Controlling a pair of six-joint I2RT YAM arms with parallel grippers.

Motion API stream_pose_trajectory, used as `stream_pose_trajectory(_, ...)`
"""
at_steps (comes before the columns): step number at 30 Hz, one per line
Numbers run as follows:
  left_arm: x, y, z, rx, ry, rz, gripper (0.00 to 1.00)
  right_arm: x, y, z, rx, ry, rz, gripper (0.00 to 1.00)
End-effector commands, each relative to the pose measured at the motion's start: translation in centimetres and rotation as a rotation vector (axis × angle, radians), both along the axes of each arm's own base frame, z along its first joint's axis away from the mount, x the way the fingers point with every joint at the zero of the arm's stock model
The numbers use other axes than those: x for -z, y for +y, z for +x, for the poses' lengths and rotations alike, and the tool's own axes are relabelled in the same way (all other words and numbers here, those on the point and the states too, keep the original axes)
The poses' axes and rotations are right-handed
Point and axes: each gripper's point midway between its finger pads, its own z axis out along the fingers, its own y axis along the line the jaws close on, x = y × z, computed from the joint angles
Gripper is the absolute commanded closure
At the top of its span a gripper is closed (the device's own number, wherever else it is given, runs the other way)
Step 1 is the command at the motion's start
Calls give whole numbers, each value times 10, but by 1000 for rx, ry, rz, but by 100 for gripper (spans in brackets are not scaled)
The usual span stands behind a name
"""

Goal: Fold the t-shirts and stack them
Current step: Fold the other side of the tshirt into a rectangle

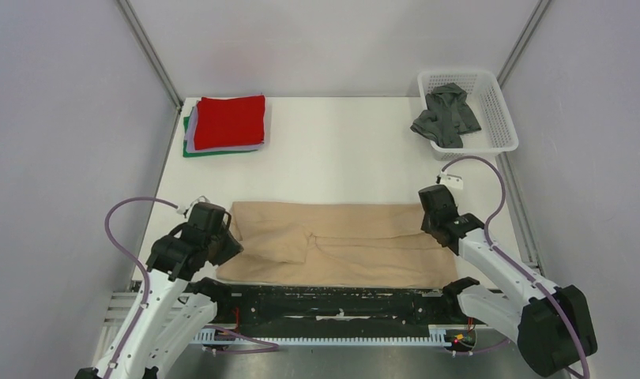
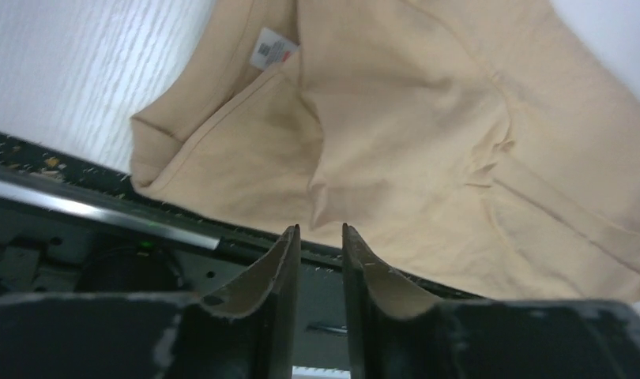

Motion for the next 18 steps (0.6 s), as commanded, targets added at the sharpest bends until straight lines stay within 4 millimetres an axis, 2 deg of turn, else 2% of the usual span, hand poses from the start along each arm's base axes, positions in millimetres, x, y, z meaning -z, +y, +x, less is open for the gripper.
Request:
stream_pose_trajectory(1,-6,15,-38,-41,115,31,61,2,3,-16,-31,25,30,55)
stream_pose_trajectory(3,-16,17,-43,-42,92,28,40,0,5,-19,-62,15,41,43)
stream_pose_trajectory(4,-22,17,-42,-37,68,22,25,-4,6,-19,-73,4,44,34)
stream_pose_trajectory(5,-26,16,-40,-29,51,15,8,-9,5,-17,-82,-15,41,22)
stream_pose_trajectory(6,-30,11,-34,-9,26,2,1,-15,6,-15,-86,-36,39,4)
stream_pose_trajectory(9,-32,-15,-15,77,-14,-91,0,-35,6,-5,-91,-108,38,2)
stream_pose_trajectory(11,-28,-37,3,127,-48,-172,0,-45,18,5,-154,-161,72,2)
stream_pose_trajectory(14,-25,-67,45,160,-159,-286,0,-51,60,19,-355,-227,195,2)
stream_pose_trajectory(16,-13,-80,71,169,-196,-321,0,-44,91,22,-493,-221,288,2)
stream_pose_trajectory(18,6,-89,89,158,-172,-334,0,-31,105,23,-561,-164,320,2)
